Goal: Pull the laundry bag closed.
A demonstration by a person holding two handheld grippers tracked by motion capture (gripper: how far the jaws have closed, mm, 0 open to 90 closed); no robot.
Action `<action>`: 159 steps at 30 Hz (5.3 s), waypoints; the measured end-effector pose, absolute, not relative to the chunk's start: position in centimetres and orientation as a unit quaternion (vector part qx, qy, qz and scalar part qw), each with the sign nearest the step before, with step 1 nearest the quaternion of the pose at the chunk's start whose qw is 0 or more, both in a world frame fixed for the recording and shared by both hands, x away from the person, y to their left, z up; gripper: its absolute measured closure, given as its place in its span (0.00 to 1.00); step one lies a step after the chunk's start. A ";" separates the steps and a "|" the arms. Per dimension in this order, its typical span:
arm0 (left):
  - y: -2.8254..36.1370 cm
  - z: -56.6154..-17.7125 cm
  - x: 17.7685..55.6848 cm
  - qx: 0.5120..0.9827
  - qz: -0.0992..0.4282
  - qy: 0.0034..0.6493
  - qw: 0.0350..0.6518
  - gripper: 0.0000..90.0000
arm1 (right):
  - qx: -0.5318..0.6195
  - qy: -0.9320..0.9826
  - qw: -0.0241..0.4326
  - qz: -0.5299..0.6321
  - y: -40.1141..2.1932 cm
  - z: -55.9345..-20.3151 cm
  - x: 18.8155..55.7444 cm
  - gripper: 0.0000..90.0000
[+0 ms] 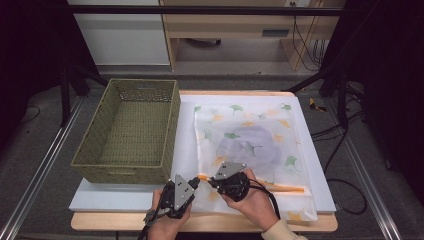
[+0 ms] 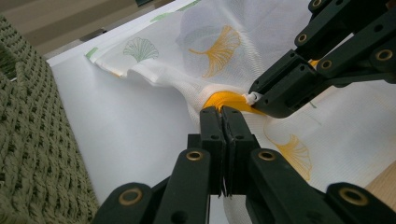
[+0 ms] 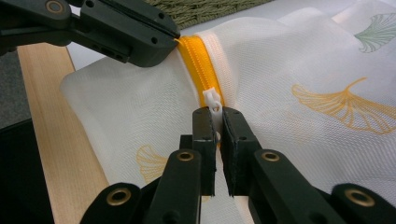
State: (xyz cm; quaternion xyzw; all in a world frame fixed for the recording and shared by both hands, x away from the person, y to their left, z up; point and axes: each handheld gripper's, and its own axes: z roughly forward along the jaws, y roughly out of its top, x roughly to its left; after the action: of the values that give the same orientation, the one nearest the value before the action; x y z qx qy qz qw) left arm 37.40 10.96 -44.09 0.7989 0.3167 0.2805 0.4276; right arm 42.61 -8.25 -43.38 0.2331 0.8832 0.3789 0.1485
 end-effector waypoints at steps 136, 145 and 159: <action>11.7 -45.0 36.8 0.799 0.292 0.326 0.412 0.98 | 0.364 0.859 0.134 0.334 -18.6 -44.7 42.5 0.95; 11.6 -45.0 36.8 0.800 0.293 0.325 0.410 0.98 | 0.373 0.855 0.134 0.334 -19.6 -44.7 42.3 0.95; 11.7 -45.0 36.8 0.800 0.293 0.326 0.410 0.98 | 0.402 0.844 0.129 0.331 -21.7 -44.9 42.2 0.95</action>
State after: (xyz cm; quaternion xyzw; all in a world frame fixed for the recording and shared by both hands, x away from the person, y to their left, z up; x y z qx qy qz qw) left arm 36.81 11.74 -44.96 0.7998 0.3262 0.2930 0.4099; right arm 42.18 -21.70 -44.90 0.4021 0.8441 0.3306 0.1285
